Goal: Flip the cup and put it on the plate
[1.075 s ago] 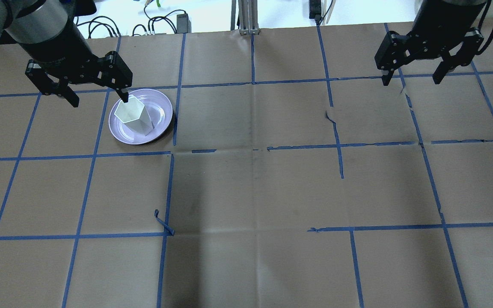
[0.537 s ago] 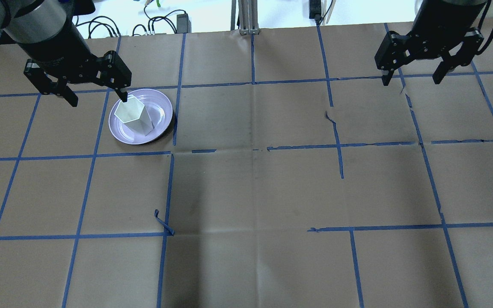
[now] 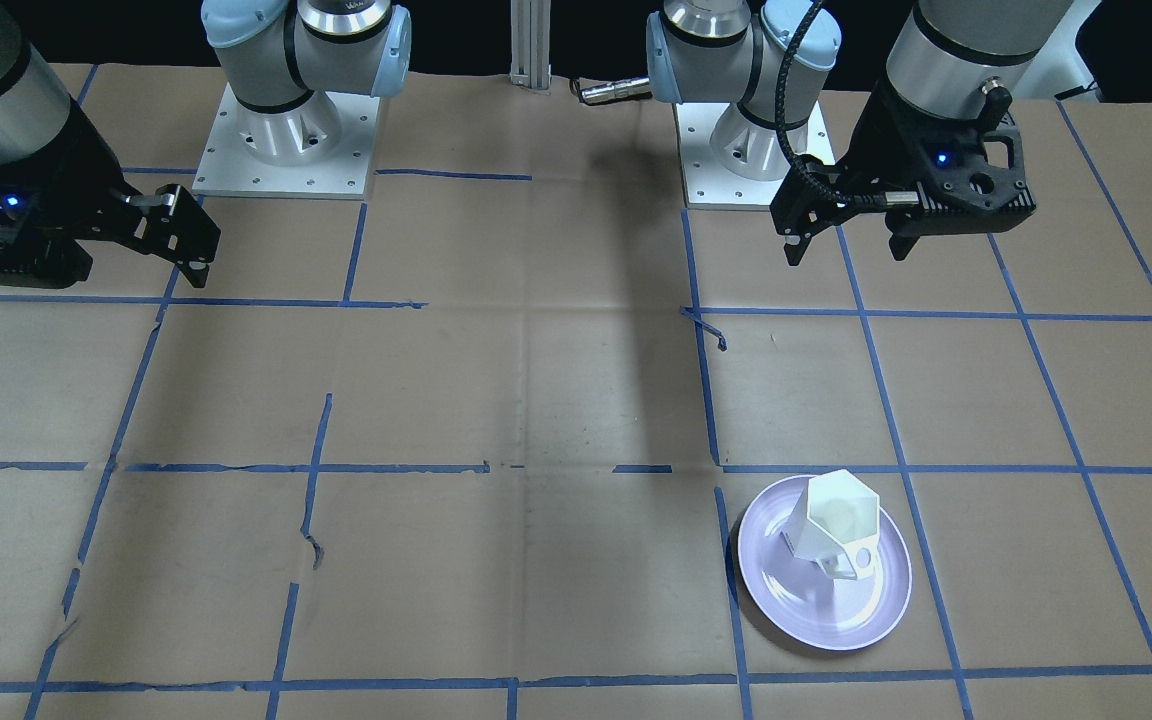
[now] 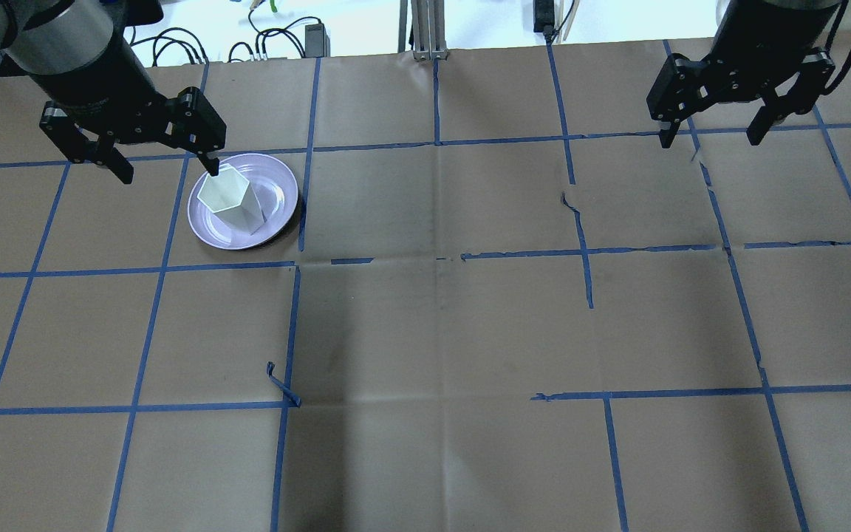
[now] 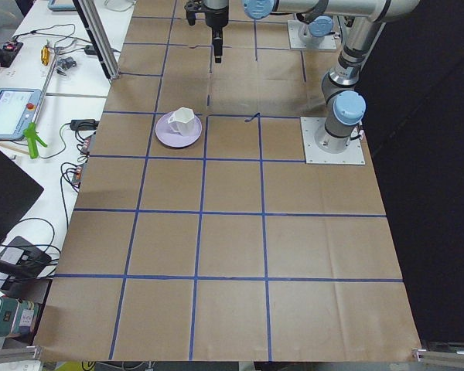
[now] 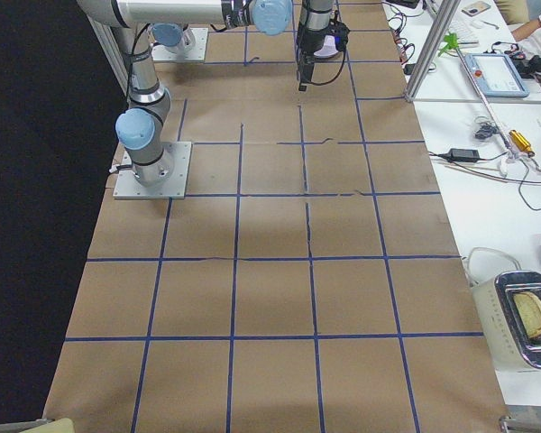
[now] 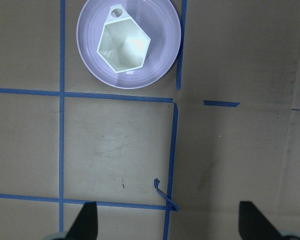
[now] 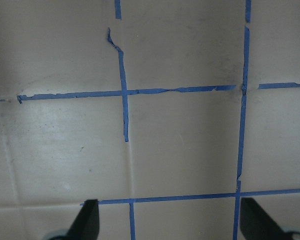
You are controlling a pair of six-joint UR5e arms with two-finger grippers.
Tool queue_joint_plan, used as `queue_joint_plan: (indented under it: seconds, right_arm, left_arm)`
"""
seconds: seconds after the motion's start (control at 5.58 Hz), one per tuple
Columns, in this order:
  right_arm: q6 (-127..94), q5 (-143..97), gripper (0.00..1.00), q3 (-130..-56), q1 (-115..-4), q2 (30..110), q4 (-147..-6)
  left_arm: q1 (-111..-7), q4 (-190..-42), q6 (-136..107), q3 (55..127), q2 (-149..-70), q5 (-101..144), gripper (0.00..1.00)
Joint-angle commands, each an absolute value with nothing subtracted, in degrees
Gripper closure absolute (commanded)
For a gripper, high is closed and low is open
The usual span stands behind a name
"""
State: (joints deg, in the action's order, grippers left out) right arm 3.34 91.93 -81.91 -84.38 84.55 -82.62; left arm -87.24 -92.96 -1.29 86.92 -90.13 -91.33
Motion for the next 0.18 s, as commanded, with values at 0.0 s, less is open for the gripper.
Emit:
queue_joint_plan:
  seconds: [0.0]
  right_arm:
    - [3.34, 91.93, 0.00, -81.91, -84.38, 84.55, -82.62]
  left_arm:
    - [-87.19, -92.90, -1.23, 86.92, -90.18, -91.32, 0.01]
